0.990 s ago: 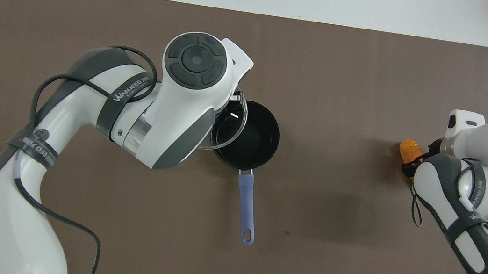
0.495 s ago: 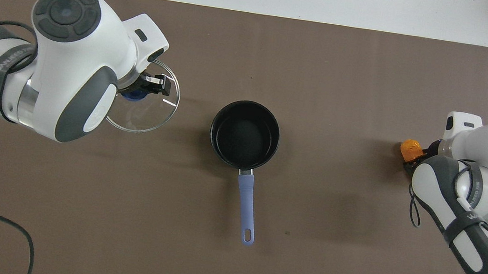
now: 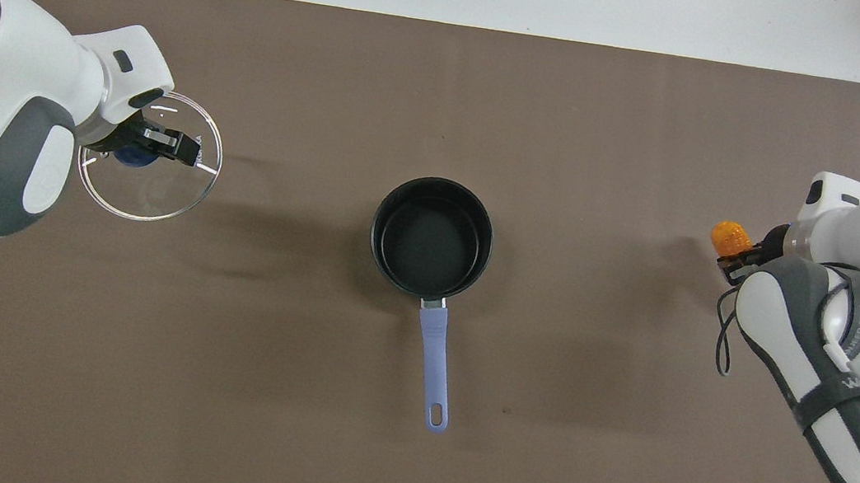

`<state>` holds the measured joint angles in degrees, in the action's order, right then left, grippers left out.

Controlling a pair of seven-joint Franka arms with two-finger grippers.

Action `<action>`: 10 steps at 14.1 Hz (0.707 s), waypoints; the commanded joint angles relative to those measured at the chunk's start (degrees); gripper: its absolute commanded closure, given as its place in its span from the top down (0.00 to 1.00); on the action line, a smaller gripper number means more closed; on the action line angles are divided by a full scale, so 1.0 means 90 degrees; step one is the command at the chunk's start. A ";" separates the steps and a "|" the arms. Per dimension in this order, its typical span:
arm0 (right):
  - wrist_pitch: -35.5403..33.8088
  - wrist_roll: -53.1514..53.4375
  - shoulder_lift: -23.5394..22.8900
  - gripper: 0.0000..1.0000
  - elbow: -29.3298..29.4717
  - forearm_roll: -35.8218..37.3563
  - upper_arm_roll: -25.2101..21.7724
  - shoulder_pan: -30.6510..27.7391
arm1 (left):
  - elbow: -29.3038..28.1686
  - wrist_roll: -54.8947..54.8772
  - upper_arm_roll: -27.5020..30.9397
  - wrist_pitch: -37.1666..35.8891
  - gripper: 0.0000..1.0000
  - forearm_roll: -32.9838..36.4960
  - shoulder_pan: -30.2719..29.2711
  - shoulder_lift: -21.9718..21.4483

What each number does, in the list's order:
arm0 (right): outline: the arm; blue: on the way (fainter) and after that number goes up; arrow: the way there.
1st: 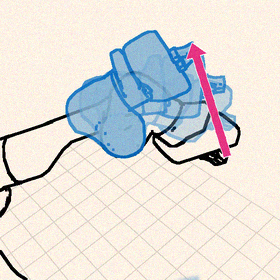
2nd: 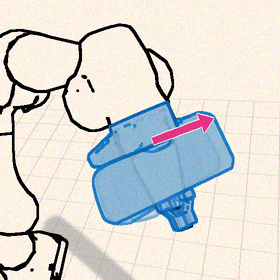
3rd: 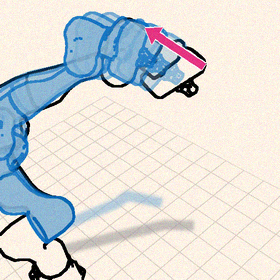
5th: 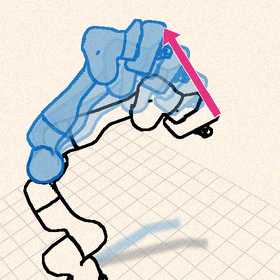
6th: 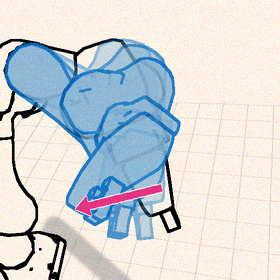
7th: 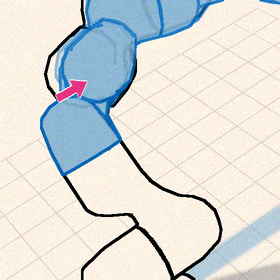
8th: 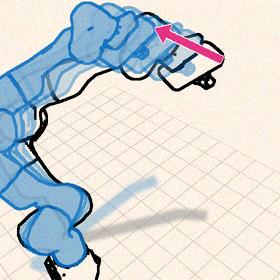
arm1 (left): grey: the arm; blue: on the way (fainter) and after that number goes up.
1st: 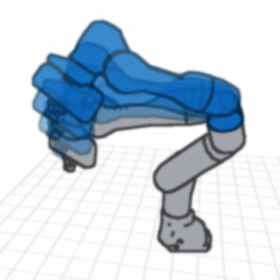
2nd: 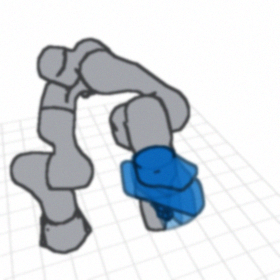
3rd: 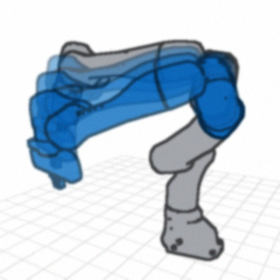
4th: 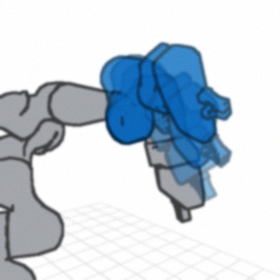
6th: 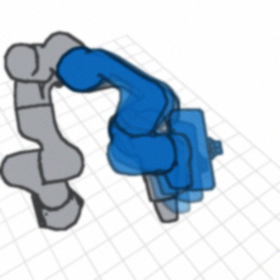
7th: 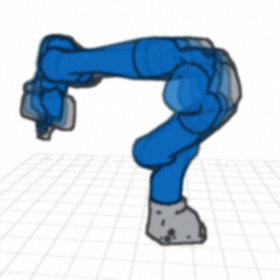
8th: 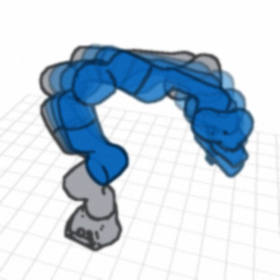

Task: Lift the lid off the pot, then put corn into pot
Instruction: 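Lift the lid off with the left gripper while the right gripper grasps the corn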

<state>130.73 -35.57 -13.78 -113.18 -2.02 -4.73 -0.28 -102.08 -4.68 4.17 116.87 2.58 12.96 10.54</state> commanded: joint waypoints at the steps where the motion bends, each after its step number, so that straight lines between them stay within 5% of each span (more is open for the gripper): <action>1: -0.0850 0.1058 0.0280 0.00 0.0600 -0.0128 0.0047 0.0332 | -0.0640 -0.1019 -0.0073 0.0480 0.00 -0.0237 -0.0569 -0.0419; 6: -0.2482 0.3157 0.0261 0.00 0.2065 -0.0021 0.0047 0.1036 | -0.1313 -0.1970 -0.0073 0.1680 0.00 -0.0502 -0.1088 -0.0312; 10: -0.2621 0.4701 0.0115 0.00 0.2283 -0.0011 0.0047 0.1933 | -0.1432 -0.2010 -0.0083 0.2305 0.00 -0.0618 -0.1254 0.0077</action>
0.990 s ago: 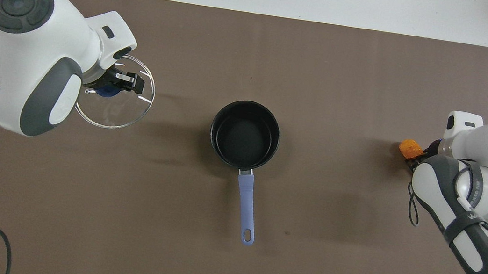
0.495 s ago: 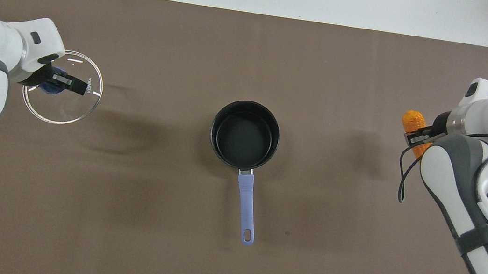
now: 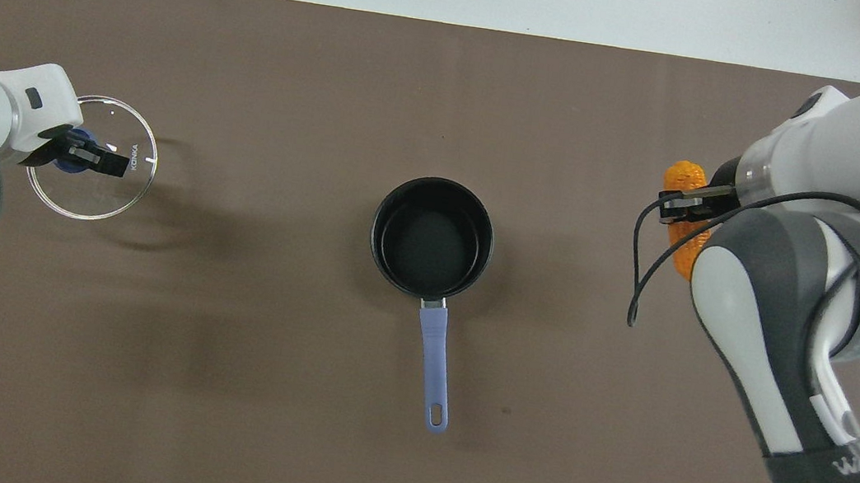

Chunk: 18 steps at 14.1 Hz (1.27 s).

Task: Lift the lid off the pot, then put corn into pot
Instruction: 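Carry the corn over the pot with the right gripper while the left lowers the lid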

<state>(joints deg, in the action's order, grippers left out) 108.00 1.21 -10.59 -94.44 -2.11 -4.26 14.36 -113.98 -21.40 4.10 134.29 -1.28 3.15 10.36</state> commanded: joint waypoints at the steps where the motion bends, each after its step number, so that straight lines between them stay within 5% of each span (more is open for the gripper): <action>1: -0.0086 0.0908 -0.0298 0.00 0.0210 0.0029 -0.0005 0.0493 | -0.0109 -0.0180 -0.0065 0.0517 0.00 -0.0296 -0.0184 0.0224; 8: 0.0021 0.2941 -0.1244 0.00 0.1098 0.0156 -0.0005 0.1782 | 0.0105 -0.0064 -0.0055 0.0821 0.00 -0.0765 -0.0203 0.0986; 9: 0.0108 0.2961 -0.1391 0.00 0.1205 0.0127 0.0005 0.1871 | 0.0125 -0.0054 -0.0055 0.0821 0.29 -0.0766 -0.0194 0.1016; 10: 0.0177 0.3058 -0.1527 0.00 0.1265 0.0078 0.0005 0.2026 | 0.0202 -0.0054 -0.0055 0.0792 0.99 -0.0775 -0.0222 0.1016; 18: 0.1026 0.3382 -0.2173 0.00 0.1187 0.0048 0.0083 0.2389 | 0.1345 0.0520 -0.0036 -0.0505 1.00 -0.0688 -0.0223 0.0822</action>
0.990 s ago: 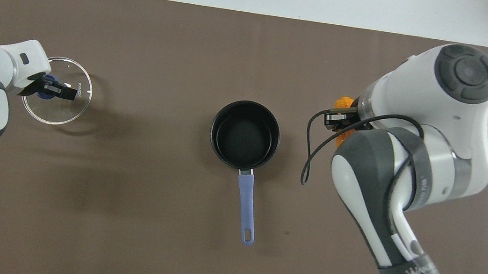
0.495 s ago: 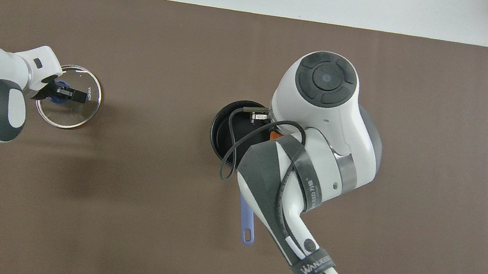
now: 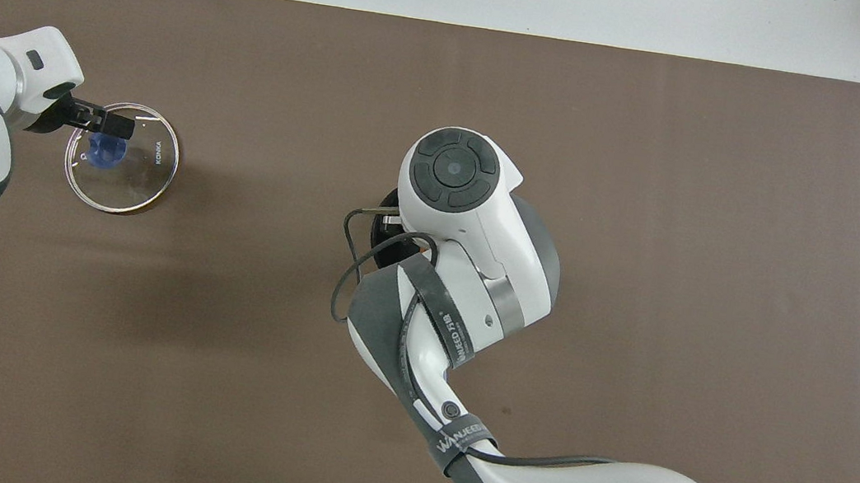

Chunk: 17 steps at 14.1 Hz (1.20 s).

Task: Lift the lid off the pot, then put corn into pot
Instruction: 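Release the corn into the pot while the left gripper releases the lid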

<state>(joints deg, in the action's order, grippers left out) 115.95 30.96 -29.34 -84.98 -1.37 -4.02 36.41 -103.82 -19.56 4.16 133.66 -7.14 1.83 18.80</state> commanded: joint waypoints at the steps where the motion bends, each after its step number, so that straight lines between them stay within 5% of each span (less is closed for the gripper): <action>1: 0.0241 0.0056 -0.0138 0.00 0.0117 -0.0053 0.0056 -0.0041 | 0.0362 0.0472 -0.0042 -0.0718 1.00 -0.0027 -0.0076 -0.0174; 8: 0.0428 -0.0510 -0.0100 0.00 -0.0322 -0.0258 0.0085 -0.0090 | 0.2011 0.1792 -0.0091 -0.3364 1.00 0.0969 0.0178 -0.0536; 12: 0.0789 -0.0637 -0.0149 0.02 -0.0479 -0.0258 0.0085 -0.0071 | 0.2102 0.1763 -0.0091 -0.4030 1.00 0.0940 0.0158 -0.1052; 16: 0.0828 -0.0842 -0.0119 0.78 -0.0597 -0.0229 0.0075 -0.0070 | 0.1926 0.1880 -0.0091 -0.4704 1.00 0.0910 0.0139 -0.1668; 17: 0.0789 -0.0833 -0.0110 0.87 -0.0519 -0.0171 0.0075 -0.0051 | 0.1926 0.2044 -0.0091 -0.4802 1.00 0.0910 0.0120 -0.1766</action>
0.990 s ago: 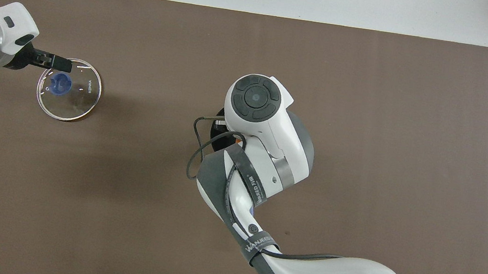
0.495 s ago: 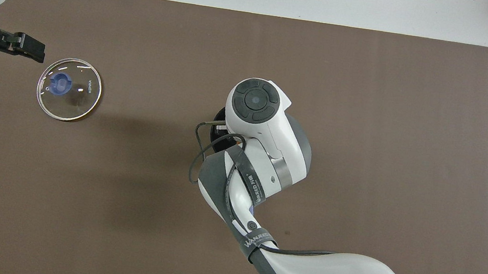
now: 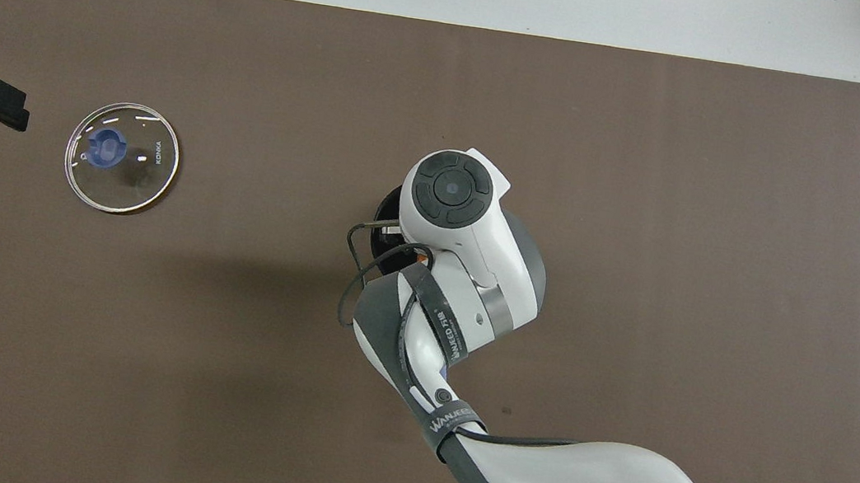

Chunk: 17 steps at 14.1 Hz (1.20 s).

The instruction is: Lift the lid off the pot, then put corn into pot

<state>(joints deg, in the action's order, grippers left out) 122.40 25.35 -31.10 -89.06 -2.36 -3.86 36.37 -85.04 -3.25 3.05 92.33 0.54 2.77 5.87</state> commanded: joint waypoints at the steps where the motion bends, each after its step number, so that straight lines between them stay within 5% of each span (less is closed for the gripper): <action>1: 0.0101 -0.0219 0.0135 0.98 -0.0056 -0.0031 0.0038 -0.0066 | -0.0093 0.0331 0.0032 -0.0403 1.00 0.0038 0.0005 -0.0369; 4: 0.0101 -0.0181 0.0417 1.00 -0.0036 -0.0021 -0.0040 -0.0134 | -0.0101 0.0332 0.0052 -0.0727 1.00 0.0028 0.0005 -0.0592; 7: -0.0054 -0.0258 0.1031 1.00 -0.0085 0.0047 -0.0079 -0.0621 | -0.0852 0.0293 0.0032 -0.0328 1.00 0.0048 0.0063 -0.1052; 17: -0.1626 -0.1801 0.2585 1.00 -0.0075 0.0212 -0.0089 -0.2233 | -0.0863 0.0215 0.0012 -0.0297 1.00 0.0018 0.0083 -0.1014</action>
<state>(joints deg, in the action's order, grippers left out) 109.91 11.52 -10.95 -88.28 -1.71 -5.31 18.64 -90.42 -1.18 2.79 88.17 0.53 2.77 -1.71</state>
